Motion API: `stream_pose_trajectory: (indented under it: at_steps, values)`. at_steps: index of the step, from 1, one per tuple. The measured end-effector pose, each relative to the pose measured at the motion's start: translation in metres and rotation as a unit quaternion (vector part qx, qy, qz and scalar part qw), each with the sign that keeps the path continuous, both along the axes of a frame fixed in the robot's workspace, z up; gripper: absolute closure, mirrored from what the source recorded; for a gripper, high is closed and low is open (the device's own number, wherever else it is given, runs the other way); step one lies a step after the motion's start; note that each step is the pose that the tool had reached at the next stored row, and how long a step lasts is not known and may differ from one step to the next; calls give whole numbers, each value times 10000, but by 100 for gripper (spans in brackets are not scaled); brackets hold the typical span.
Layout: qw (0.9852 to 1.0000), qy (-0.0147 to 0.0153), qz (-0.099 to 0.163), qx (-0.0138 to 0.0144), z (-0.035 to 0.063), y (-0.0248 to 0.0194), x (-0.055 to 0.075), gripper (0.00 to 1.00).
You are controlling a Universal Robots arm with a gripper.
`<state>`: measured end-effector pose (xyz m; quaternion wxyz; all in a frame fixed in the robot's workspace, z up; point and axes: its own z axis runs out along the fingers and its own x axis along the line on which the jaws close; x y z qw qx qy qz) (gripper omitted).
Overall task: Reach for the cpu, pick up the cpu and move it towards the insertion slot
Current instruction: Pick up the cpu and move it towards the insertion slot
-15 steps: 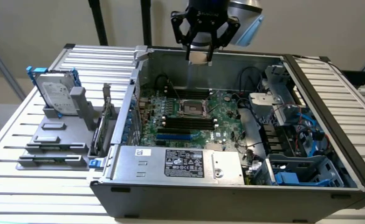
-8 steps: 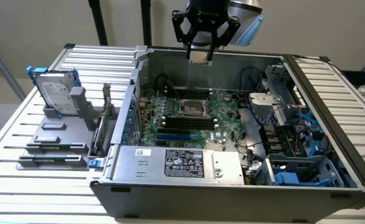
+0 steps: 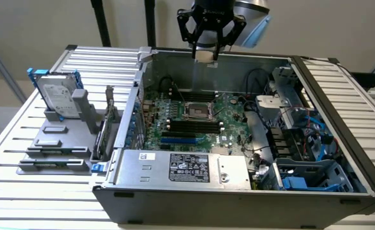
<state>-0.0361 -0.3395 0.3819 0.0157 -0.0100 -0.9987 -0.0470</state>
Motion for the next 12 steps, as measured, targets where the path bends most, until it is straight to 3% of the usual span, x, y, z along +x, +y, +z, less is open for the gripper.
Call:
stream_pose_trajectory:
  at_steps: [4, 12]
  values:
    - [10000, -8, -8, 26, -2, 24, 10, 46]
    - [10000, -8, -8, 27, -2, 24, 11, 46]
